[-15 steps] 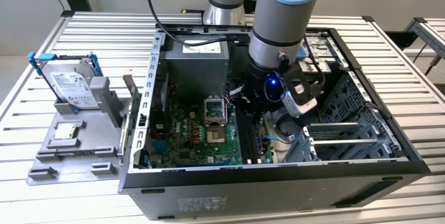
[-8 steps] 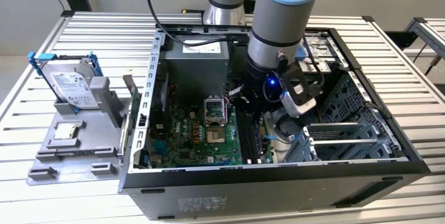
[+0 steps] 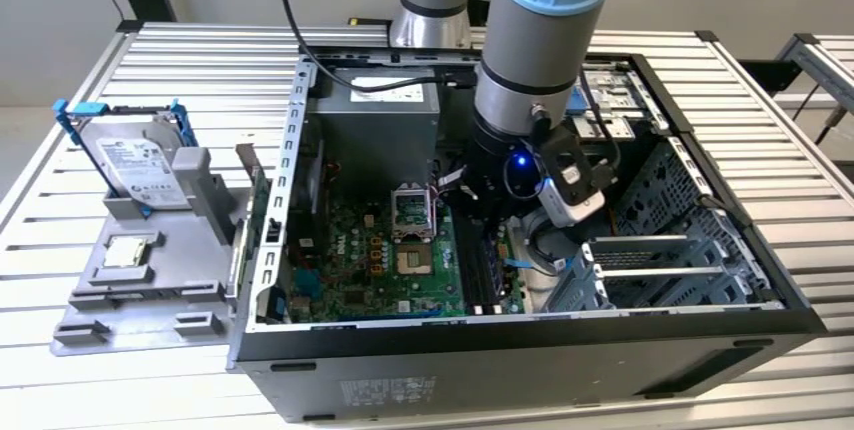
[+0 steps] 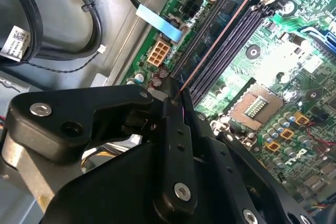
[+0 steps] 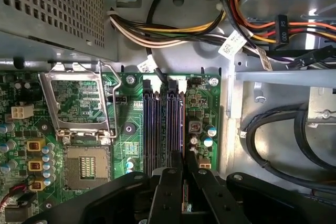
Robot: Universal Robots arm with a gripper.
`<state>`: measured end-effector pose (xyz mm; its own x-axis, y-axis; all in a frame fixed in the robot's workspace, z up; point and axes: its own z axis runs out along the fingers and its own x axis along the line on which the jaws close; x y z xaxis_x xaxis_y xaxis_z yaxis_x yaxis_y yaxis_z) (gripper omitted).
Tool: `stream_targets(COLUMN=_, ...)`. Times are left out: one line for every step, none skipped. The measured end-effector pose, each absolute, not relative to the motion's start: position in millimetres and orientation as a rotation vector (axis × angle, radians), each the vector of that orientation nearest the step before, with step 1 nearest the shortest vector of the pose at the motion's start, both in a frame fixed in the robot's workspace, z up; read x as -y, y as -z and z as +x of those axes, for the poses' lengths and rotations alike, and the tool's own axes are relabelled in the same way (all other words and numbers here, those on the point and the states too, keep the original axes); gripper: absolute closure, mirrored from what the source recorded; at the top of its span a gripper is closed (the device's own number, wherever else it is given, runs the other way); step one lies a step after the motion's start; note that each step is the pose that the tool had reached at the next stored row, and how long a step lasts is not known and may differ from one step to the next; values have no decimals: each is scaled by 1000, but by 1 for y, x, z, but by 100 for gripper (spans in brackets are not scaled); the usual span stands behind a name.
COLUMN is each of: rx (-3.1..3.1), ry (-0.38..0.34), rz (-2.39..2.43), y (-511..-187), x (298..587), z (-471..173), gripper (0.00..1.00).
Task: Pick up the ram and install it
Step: 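Insert the ram into the slot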
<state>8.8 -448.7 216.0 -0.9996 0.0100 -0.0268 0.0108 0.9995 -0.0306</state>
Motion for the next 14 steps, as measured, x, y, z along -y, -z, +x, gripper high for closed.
stream_targets(rx=-3115, ry=48, rz=16, y=-216, x=449, z=9, gripper=100)
stream_targets(rx=-3114, ry=48, rz=16, y=-216, x=449, z=9, gripper=100)
stream_targets(rx=-3114, ry=48, rz=17, y=-216, x=449, z=9, gripper=100)
stream_targets(rx=-3114, ry=48, rz=21, y=-216, x=449, z=9, gripper=100)
stream_targets(rx=-3115, ry=48, rz=26, y=-216, x=449, z=9, gripper=100)
stream_targets(rx=-3115, ry=48, rz=32, y=-216, x=449, z=9, gripper=100)
stream_targets(rx=-3114, ry=48, rz=38, y=-216, x=449, z=8, gripper=100)
stream_targets(rx=-3114, ry=48, rz=46, y=-216, x=449, z=8, gripper=100)
stream_targets(rx=-3114, ry=48, rz=52, y=-216, x=449, z=8, gripper=100)
stream_targets(rx=-3114, ry=49, rz=54, y=-216, x=449, z=8, gripper=100)
stream_targets(rx=-3114, ry=48, rz=55, y=-215, x=449, z=8, gripper=100)
stream_targets(rx=-3114, ry=48, rz=56, y=-213, x=449, z=8, gripper=100)
stream_targets(rx=-3114, ry=49, rz=58, y=-211, x=449, z=8, gripper=100)
stream_targets(rx=-3114, ry=50, rz=59, y=-209, x=449, z=8, gripper=100)
